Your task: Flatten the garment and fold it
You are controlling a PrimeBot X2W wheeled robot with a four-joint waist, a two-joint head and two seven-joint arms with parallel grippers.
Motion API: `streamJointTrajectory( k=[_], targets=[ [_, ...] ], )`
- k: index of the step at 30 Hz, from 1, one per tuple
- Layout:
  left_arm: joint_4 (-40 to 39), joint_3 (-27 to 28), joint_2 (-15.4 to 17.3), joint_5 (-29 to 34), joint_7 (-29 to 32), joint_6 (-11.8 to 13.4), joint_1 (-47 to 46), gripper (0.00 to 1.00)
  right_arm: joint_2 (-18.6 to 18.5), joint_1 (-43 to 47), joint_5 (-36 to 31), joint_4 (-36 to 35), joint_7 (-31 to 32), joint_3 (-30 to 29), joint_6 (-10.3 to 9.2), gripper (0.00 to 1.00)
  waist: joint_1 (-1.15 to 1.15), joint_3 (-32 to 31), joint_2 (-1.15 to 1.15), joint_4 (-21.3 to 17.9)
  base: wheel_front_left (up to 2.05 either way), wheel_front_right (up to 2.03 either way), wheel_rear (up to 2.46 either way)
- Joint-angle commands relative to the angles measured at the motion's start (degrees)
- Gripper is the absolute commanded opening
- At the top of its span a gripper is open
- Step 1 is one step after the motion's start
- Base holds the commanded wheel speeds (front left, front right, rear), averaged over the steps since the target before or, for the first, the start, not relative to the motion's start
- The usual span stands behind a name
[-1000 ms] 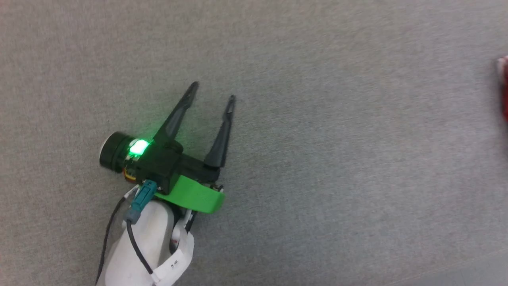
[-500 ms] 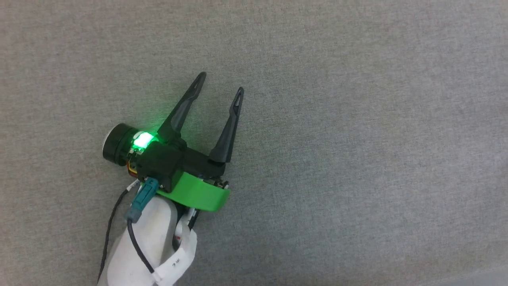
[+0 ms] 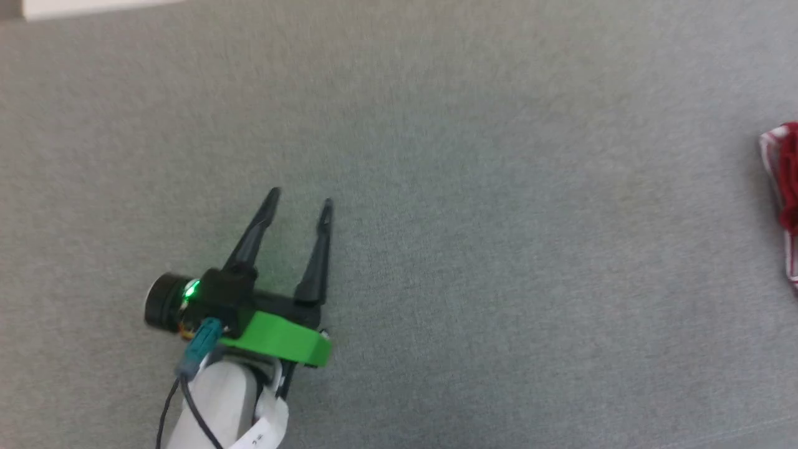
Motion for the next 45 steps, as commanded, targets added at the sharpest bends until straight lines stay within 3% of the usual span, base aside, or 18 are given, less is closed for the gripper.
streamJointTrajectory(
  k=[1, 9, 18, 28, 36, 45],
  targets=[
    [0.2, 0.8, -0.2, -0.5, -0.1, 0.6, 1.1, 1.0, 1.6, -0.7, 1.2, -1.2, -1.0, -0.4, -0.11, 1.0, 0.0, -7.2, 0.0, 0.9, 0.0, 0.0, 0.0],
    [-0.3, 4.4, -0.8, -1.0, -0.1, 2.1, 6.3, 1.0, 11.1, 7.3, 7.3, -12.4, -7.2, -1.5, -0.11, 1.0, 0.0, -14.6, 0.0, 3.9, 0.0, 0.0, 0.0],
    [0.1, 6.4, -1.0, -0.4, -0.1, 3.8, 9.8, 1.0, 23.9, 20.6, 8.4, -23.6, -11.2, -6.1, -0.11, 1.0, 0.0, -18.7, 0.0, 6.8, 0.0, 0.0, 0.0],
    [3.2, 6.3, -1.2, -1.6, -0.1, 4.8, 13.4, 1.0, 35.0, 33.6, 7.6, -28.3, -14.7, -7.9, -0.11, 1.0, 0.0, -21.3, 0.0, 9.5, 0.0, 0.0, 0.0],
    [4.5, 6.0, -1.3, -1.3, -0.1, 5.4, 14.6, 1.0, 39.5, 40.8, 4.6, -27.6, -15.9, -7.7, -0.11, 1.0, 0.0, -22.3, 0.0, 10.7, 0.0, 0.0, 0.0],
    [4.9, 6.2, -1.3, -0.7, -0.1, 5.3, 15.0, 1.0, 41.6, 42.2, 2.5, -26.4, -16.2, -8.2, -0.11, 1.0, 0.0, -22.0, 0.0, 11.0, 0.0, 0.0, 0.0]
  ],
)
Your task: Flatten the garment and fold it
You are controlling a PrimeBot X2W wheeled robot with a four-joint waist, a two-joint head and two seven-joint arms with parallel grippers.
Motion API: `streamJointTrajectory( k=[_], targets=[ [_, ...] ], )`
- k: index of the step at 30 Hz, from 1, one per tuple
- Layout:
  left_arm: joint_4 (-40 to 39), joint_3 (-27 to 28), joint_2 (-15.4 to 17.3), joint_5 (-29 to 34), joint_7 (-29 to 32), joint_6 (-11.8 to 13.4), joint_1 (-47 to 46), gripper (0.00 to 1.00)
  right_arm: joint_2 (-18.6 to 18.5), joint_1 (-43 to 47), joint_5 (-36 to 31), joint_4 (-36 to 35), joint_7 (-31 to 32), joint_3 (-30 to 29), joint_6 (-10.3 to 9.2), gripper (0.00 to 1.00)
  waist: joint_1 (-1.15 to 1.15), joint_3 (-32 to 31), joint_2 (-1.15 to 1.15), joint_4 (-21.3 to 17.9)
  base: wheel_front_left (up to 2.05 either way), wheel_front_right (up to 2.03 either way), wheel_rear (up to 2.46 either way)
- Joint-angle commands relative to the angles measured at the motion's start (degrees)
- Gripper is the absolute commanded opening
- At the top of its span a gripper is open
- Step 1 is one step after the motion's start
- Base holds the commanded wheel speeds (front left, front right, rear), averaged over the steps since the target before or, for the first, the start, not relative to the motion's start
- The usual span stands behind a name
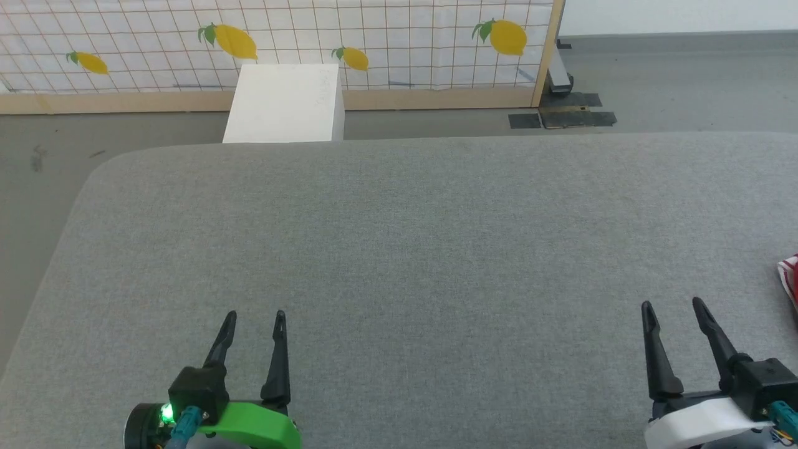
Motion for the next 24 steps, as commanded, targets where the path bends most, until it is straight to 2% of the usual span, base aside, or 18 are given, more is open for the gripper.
streamJointTrajectory(
  k=[1, 11, 12, 24],
  targets=[
    [0.2, 0.2, -0.2, 0.3, -0.1, 0.2, 0.8, 1.0, 0.4, 0.3, -0.4, 0.0, -0.3, 0.2, -0.1, 1.0, 0.01, 0.1, 0.0, -0.1, 0.0, 0.0, 0.0],
    [0.9, 0.0, -0.3, 0.3, -0.1, 0.0, 0.4, 1.0, 0.9, -0.2, 0.4, -0.9, -0.3, -0.4, -0.1, 1.0, 0.01, 0.3, 0.0, -0.2, 0.0, 0.0, 0.0],
    [0.7, -0.1, 0.0, 0.2, 0.0, 0.0, 0.0, 0.0, 0.7, 0.0, 0.3, -0.7, 0.0, -0.3, 0.0, 0.0, 0.01, 0.3, 0.0, -0.2, 0.0, 0.0, 0.0],
    [0.1, 0.2, 0.0, 0.6, 1.2, 0.1, -0.2, 0.0, 0.8, -0.4, -0.1, -1.0, 1.1, 0.2, -0.01, 0.0, 0.01, 0.2, 0.0, -0.1, 0.0, 0.0, 0.0]
  ],
)
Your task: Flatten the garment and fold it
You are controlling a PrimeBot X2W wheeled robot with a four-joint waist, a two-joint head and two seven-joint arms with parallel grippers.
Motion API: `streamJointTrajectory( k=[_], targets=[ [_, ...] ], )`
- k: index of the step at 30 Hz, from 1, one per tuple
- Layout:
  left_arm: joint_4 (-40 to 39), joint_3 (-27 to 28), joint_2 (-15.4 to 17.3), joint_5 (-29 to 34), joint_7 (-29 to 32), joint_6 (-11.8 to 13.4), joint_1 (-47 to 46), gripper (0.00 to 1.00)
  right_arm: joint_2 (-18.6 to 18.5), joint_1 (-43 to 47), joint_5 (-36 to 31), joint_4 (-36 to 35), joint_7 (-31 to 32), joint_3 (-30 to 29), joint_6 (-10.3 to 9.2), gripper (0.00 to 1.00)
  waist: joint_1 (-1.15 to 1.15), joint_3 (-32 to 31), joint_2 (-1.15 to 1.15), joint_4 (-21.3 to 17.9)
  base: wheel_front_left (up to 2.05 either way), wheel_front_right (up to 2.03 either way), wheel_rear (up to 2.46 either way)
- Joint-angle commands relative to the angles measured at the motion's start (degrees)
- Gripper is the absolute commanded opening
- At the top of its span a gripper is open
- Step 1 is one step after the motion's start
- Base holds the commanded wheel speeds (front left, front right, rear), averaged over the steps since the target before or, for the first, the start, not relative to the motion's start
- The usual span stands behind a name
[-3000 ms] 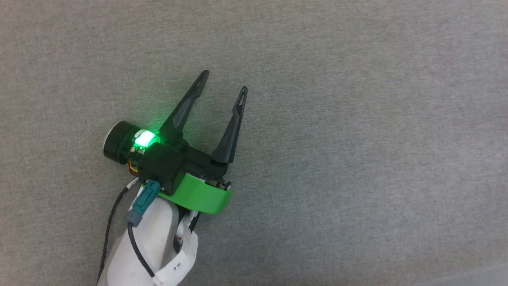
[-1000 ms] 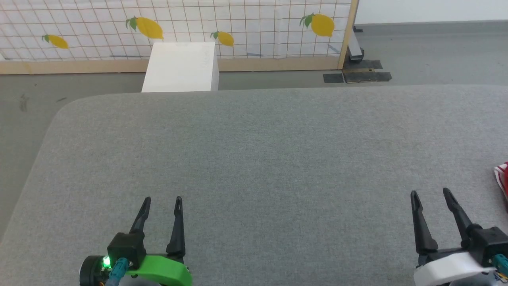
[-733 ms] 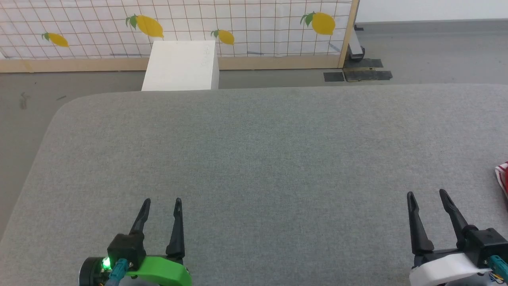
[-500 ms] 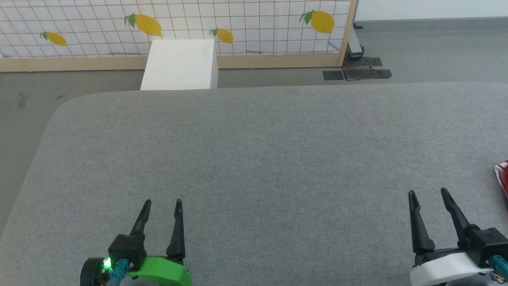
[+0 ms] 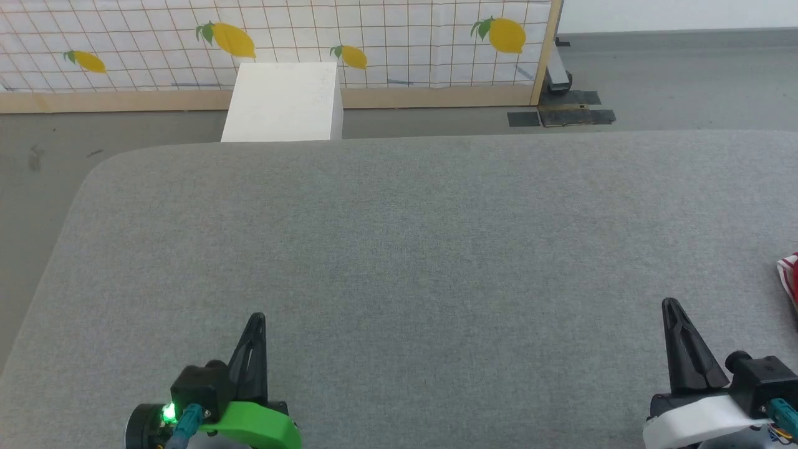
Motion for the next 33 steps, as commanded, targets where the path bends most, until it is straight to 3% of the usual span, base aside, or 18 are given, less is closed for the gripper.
streamJointTrajectory(
  k=[1, 33],
  targets=[
    [-0.3, 0.2, 0.0, 0.5, 0.4, 0.1, -0.2, 0.0, 0.2, -0.4, -0.2, -0.3, 0.2, 0.3, -0.01, 0.0, 0.0, 0.0, 0.0, 0.0, 0.0, 0.0, 0.0],
    [-2.3, 1.2, -0.1, 2.2, 4.2, 0.6, -0.9, 0.0, 0.7, -1.6, -1.3, -1.6, 3.9, 1.7, -0.03, 0.0, 0.0, -0.5, 0.0, 0.3, 0.0, 0.0, 0.0]
  ],
)
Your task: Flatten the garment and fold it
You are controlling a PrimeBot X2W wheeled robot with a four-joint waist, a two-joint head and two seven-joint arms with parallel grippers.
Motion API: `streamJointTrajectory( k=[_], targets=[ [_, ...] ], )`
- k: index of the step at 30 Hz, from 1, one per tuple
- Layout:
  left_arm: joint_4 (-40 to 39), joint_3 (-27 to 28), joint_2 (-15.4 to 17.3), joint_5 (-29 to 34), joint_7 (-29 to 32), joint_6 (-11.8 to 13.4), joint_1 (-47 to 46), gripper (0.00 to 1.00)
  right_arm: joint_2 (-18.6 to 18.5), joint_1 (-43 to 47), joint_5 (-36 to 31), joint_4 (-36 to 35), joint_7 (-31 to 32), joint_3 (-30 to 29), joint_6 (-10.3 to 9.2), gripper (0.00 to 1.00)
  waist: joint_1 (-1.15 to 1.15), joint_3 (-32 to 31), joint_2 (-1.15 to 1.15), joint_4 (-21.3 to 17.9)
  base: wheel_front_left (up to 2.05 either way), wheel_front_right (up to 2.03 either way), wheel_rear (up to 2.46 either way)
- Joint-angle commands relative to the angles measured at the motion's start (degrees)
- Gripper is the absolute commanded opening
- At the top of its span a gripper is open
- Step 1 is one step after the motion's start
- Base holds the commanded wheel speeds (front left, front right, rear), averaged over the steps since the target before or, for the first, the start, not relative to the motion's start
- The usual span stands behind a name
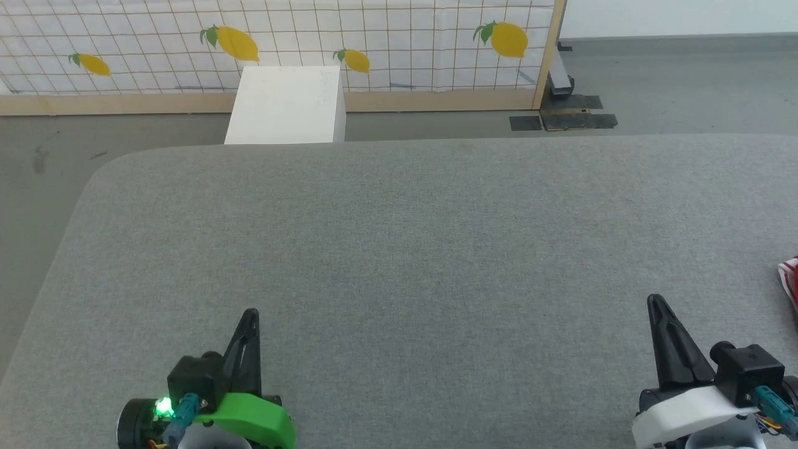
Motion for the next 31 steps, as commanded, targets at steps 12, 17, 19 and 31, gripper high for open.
streamJointTrajectory(
  k=[12, 17, 19, 31],
  targets=[
    [-1.0, 0.5, -0.1, 1.2, 1.7, 0.4, -0.9, 0.0, 0.5, -1.4, -1.1, -0.9, 1.7, 0.7, -0.04, 0.0, 0.0, -0.2, 0.0, 0.1, 0.0, 0.0, 0.0],
    [-1.3, 0.7, -0.1, 1.5, 2.2, 0.5, -1.0, 0.0, 0.6, -1.6, -1.2, -1.1, 2.3, 0.9, -0.05, 0.0, 0.0, -0.2, 0.0, 0.2, 0.0, 0.0, 0.0],
    [-1.4, 0.7, -0.1, 1.6, 2.5, 0.5, -1.1, 0.0, 0.6, -1.7, -1.3, -1.2, 2.5, 1.0, -0.05, 0.0, 0.0, -0.3, 0.0, 0.2, 0.0, 0.0, 0.0],
    [-2.1, 1.1, -0.2, 2.2, 3.9, 0.7, -1.3, 0.0, 0.8, -2.1, -1.7, -1.7, 3.9, 1.5, -0.06, 0.0, 0.0, -0.4, 0.0, 0.3, 0.0, 0.0, 0.0]
  ],
)
